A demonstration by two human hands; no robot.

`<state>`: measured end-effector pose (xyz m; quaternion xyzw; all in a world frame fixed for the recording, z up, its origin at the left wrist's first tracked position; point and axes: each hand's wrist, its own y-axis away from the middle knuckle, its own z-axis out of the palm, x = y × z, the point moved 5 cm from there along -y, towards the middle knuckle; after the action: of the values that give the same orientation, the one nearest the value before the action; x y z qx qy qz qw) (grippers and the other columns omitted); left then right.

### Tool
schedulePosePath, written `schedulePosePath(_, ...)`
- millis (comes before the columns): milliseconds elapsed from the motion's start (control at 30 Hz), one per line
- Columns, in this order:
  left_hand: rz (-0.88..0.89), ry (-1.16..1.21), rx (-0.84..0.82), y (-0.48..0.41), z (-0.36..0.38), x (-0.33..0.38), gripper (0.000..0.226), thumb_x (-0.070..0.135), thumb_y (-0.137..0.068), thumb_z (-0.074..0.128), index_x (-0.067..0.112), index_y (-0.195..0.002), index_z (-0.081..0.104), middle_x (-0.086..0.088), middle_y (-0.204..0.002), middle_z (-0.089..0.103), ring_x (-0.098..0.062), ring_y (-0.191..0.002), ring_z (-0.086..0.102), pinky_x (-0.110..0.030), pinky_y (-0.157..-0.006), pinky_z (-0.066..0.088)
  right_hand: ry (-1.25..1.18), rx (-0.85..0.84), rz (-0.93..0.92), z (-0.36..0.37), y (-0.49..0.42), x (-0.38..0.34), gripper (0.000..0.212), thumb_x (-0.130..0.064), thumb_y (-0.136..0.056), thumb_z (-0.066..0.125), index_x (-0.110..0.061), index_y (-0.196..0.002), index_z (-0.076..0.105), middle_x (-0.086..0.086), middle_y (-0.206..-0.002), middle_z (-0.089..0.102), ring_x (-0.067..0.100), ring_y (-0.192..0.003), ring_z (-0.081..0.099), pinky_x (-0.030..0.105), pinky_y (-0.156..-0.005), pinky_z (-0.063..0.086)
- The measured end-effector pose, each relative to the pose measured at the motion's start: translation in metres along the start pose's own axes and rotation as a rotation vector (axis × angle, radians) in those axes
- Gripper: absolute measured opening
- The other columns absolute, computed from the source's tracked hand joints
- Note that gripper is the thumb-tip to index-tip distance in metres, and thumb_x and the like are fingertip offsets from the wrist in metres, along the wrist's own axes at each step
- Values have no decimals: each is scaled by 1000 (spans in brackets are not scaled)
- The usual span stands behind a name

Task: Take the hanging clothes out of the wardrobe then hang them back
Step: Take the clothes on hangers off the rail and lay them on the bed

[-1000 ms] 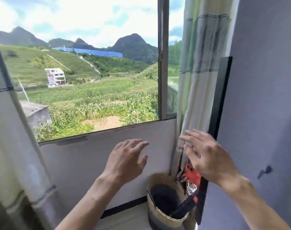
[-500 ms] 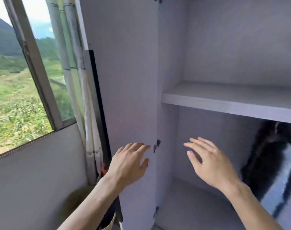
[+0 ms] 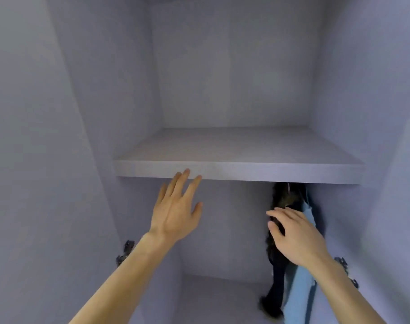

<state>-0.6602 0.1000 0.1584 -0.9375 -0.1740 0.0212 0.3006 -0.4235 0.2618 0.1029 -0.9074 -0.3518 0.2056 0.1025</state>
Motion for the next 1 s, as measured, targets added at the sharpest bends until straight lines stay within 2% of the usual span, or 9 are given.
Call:
schedulePosePath(100, -7, -10, 21, -47, 29, 9, 71, 42, -98, 49, 28, -159, 15, -3, -167, 6, -25, -154, 5, -51, -122, 12, 1, -74, 135, 19, -29, 53, 41, -40, -101, 43, -31, -141, 48, -12, -145, 50, 17, -137, 37, 33, -106, 40)
schedulePosePath(267, -28, -26, 27, -96, 77, 14, 66, 58, -99, 20, 34, -159, 6, 1, -167, 2, -26, -154, 2, -57, -121, 13, -83, -217, 313, 52, -66, 109, 60, -49, -101, 41, -22, -152, 27, 4, -153, 40, 29, -137, 39, 42, -103, 43)
schedulePosePath(433, -100, 10, 121, -106, 102, 21, 65, 57, -100, 20, 34, -158, -1, -1, -167, -5, -29, -153, -9, -59, -120, 5, -134, -238, 427, 75, -103, 134, 73, -56, -99, 39, -14, -155, 18, 12, -155, 35, 35, -135, 43, 45, -103, 44)
schedulePosePath(600, -105, -9, 159, -109, 111, 20, 64, 52, -102, 22, 33, -157, -5, -1, -167, -7, -28, -152, -14, -60, -120, 3, -46, -289, 448, 93, -130, 143, 46, -41, -104, 39, -9, -137, 39, 13, -123, 62, 32, -115, 58, 36, -85, 49)
schedulePosePath(700, -102, -14, 177, -110, 113, 21, 65, 52, -102, 23, 33, -157, -6, -4, -167, -4, -31, -152, -11, -62, -119, 6, -1, -315, 476, 108, -137, 148, 39, -27, -103, 40, -4, -134, 39, 13, -110, 68, 29, -102, 64, 30, -73, 45)
schedulePosePath(767, -97, -19, 183, -110, 115, 20, 65, 52, -102, 24, 32, -157, -4, -5, -167, -1, -33, -152, -9, -63, -119, 7, -40, -248, 492, 111, -138, 148, 35, -23, -104, 37, -1, -130, 38, 15, -105, 69, 30, -96, 66, 29, -68, 42)
schedulePosePath(833, -91, -20, 194, -110, 116, 19, 65, 53, -102, 23, 31, -157, -3, -6, -166, 1, -33, -153, -7, -64, -119, 8, -106, -105, 480, 109, -137, 147, 31, -26, -106, 33, 0, -122, 41, 10, -82, 66, 30, -79, 64, 30, -63, 41)
schedulePosePath(900, -86, -27, 209, -111, 117, 19, 66, 53, -102, 24, 32, -157, -4, -7, -166, 3, -34, -153, -6, -64, -118, 8, -188, 19, 463, 105, -135, 144, 32, -28, -107, 32, 0, -117, 44, 0, -62, 53, 26, -62, 55, 32, -59, 43)
schedulePosePath(1000, -81, -39, 216, -113, 118, 18, 67, 54, -101, 24, 33, -157, -8, -7, -166, 2, -34, -152, -7, -64, -119, 6, -269, 94, 430, 98, -133, 136, 33, -30, -106, 35, -2, -118, 48, -3, -56, 51, 22, -53, 51, 32, -54, 39)
